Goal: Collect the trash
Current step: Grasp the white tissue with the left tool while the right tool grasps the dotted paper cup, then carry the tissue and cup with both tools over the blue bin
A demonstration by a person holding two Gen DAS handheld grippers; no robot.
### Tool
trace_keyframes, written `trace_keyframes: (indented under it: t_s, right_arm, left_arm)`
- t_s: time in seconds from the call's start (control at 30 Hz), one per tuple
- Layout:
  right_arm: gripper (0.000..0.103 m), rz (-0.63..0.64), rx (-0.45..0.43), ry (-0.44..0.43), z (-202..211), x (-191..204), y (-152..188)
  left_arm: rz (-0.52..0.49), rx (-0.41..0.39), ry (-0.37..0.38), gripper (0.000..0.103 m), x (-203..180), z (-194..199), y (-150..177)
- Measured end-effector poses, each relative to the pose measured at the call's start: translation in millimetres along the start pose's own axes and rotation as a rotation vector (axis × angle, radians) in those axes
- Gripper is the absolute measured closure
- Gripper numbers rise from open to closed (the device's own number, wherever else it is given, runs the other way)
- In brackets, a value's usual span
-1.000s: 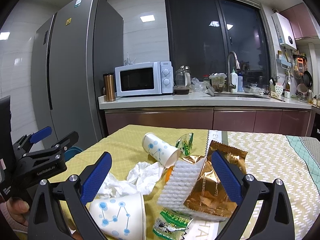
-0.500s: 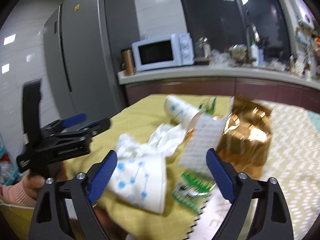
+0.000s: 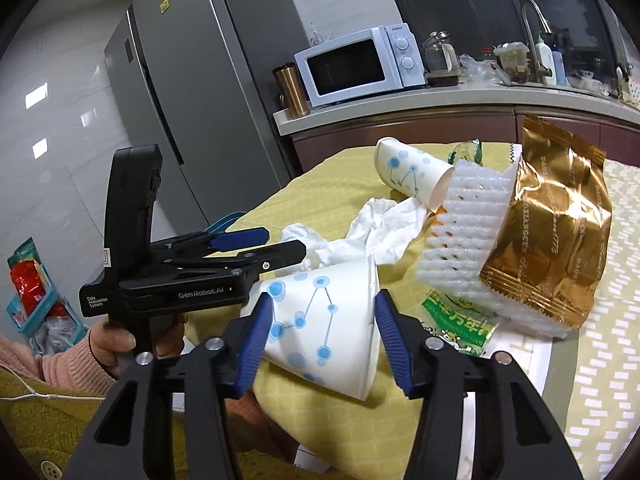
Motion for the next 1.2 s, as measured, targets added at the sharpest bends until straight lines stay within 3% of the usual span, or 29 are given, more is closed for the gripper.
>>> trace_keyframes:
  t_s: [0.13,0.27,0.43,0.63,0.83,1.0,1.2]
  right_arm:
    - [0.076,-0.042,0.015,-0.055,1,-5,0]
    - [0.077,-0.043,0.033,-0.078,-2,-5,3]
    - [0.084,-0.060,0.037,-0.124,-2,-4,4]
    - [0.094,-0.070,0.013,-0.159,4,-6,0]
    - [0.101,-0.066,0.002,-0.170,9,-6,-5]
    - [0.097,-0.095,0.025,-0.206,4,-6,-4]
    - [0.087,-0.119,0.059,-0.254,-4,-1,1]
  left_arm:
    - [0.016,0.007,0.029,0.040,1,-3,-2]
    - [0.011,0.015,0.052,0.041,-1,-2,-3]
    - [0.001,0.027,0.100,0.070,-5,0,-1]
    - [-0.003,0.032,0.152,0.098,-11,2,-4]
    - [0.036,0.049,0.164,0.099,-1,2,-2]
    - [0.039,0.069,0.199,0.073,2,2,-1]
    - [0.053,0.087,0.242,0.077,-1,-4,0]
Point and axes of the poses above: each gripper's, at about its wrist camera, not at the fingertips, and z roughly against the way its jaws point, x to its left, y to its underside, the point moved 6 cm from there along -z, roughly the way its jaws point
